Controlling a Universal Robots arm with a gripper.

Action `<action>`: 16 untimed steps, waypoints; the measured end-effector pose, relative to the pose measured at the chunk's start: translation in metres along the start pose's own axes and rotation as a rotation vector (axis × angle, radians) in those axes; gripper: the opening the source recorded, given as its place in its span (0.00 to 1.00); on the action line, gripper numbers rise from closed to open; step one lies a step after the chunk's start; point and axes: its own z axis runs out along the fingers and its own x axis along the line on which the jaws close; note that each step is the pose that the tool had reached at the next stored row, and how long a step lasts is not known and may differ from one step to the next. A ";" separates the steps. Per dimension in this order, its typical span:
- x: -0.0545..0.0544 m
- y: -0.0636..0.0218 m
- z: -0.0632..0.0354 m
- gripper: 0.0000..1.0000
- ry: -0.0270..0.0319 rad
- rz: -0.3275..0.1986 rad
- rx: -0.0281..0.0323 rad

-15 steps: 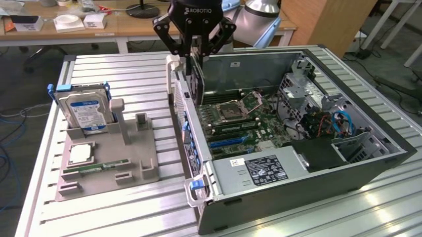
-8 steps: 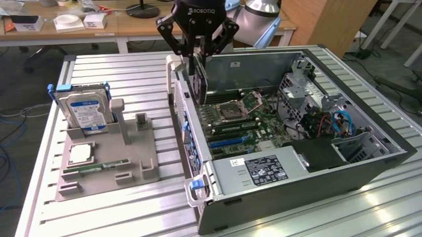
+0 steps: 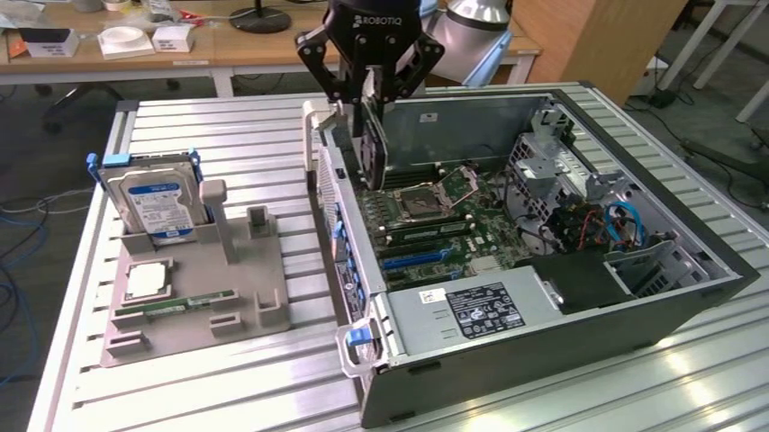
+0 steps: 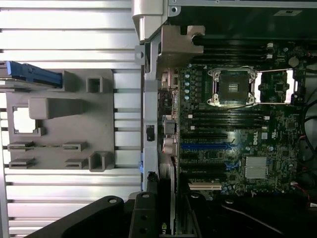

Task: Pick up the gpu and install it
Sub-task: 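Pick up the gpu and move the gpu toward the slot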

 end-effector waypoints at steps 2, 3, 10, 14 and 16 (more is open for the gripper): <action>-0.004 0.0001 0.0002 0.26 0.0000 0.000 -0.0001; -0.005 0.0001 0.0002 0.26 0.0000 0.000 0.0000; -0.012 0.0002 0.0008 0.26 0.0000 0.000 -0.0001; -0.016 0.0003 0.0011 0.26 -0.0001 0.000 -0.0001; -0.018 0.0004 0.0011 0.26 0.0000 0.000 0.0000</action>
